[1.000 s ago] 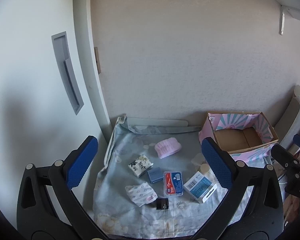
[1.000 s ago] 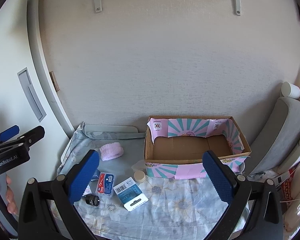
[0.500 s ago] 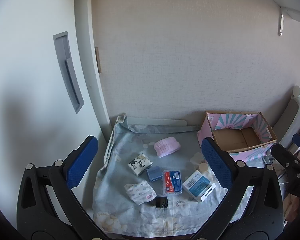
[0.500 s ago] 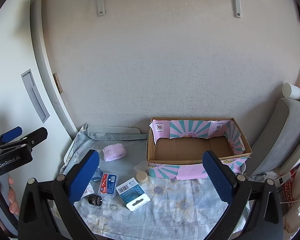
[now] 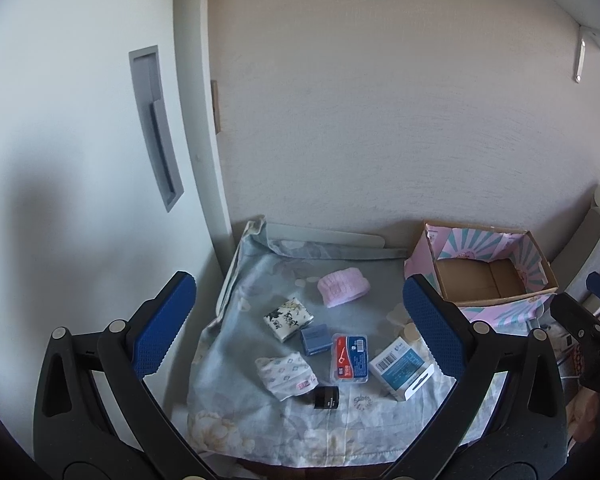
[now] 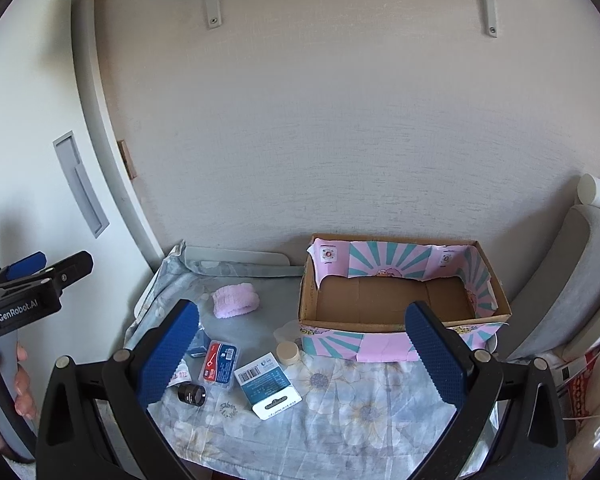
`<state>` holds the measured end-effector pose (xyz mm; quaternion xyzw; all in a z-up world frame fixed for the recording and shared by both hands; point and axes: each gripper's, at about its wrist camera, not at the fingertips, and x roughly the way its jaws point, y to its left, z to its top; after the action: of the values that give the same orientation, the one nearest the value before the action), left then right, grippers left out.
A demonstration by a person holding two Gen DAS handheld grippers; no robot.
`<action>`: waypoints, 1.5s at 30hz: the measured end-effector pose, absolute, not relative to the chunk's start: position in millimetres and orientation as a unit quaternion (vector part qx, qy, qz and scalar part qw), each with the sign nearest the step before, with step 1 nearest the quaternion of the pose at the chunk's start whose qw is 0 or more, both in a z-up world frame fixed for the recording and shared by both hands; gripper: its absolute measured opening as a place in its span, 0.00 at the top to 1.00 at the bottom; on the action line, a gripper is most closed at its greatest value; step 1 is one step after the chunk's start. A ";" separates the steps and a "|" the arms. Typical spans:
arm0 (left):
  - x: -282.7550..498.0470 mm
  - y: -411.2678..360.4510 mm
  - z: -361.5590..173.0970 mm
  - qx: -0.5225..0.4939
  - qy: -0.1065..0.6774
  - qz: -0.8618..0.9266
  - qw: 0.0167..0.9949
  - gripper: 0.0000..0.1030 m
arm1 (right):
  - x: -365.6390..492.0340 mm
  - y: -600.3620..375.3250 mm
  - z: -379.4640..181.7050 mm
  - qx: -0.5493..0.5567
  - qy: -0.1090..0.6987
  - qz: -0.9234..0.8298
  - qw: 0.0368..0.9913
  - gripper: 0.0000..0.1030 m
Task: Organize objects
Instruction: 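Grasp the white-blue barcode box with right tool while left tool grasps the flowered sock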
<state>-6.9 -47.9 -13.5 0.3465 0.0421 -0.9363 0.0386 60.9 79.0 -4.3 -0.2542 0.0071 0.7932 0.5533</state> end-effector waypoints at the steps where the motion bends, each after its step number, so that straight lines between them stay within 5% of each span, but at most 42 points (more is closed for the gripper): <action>1: -6.7 -49.9 -14.8 0.349 0.044 -0.935 0.040 0.00 | 60.7 80.0 -4.6 -0.257 0.007 0.794 0.550 0.00; 14: -4.6 -59.6 -74.0 0.418 0.080 -0.901 0.085 0.00 | 56.4 112.3 -37.6 -0.326 0.020 0.802 0.500 0.00; 38: -44.7 -64.8 -244.2 0.519 0.120 -0.835 0.140 0.02 | 31.4 197.7 -191.3 -0.480 0.014 0.768 0.424 0.00; 45: -47.2 -68.4 -256.0 0.522 0.128 -0.829 0.154 0.15 | 26.3 213.0 -204.5 -0.499 0.021 0.763 0.410 0.15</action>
<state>-47.2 -68.4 -256.0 0.5218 0.1282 -0.8291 0.1543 26.3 213.0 -204.5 -0.4987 0.0212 0.7635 0.4099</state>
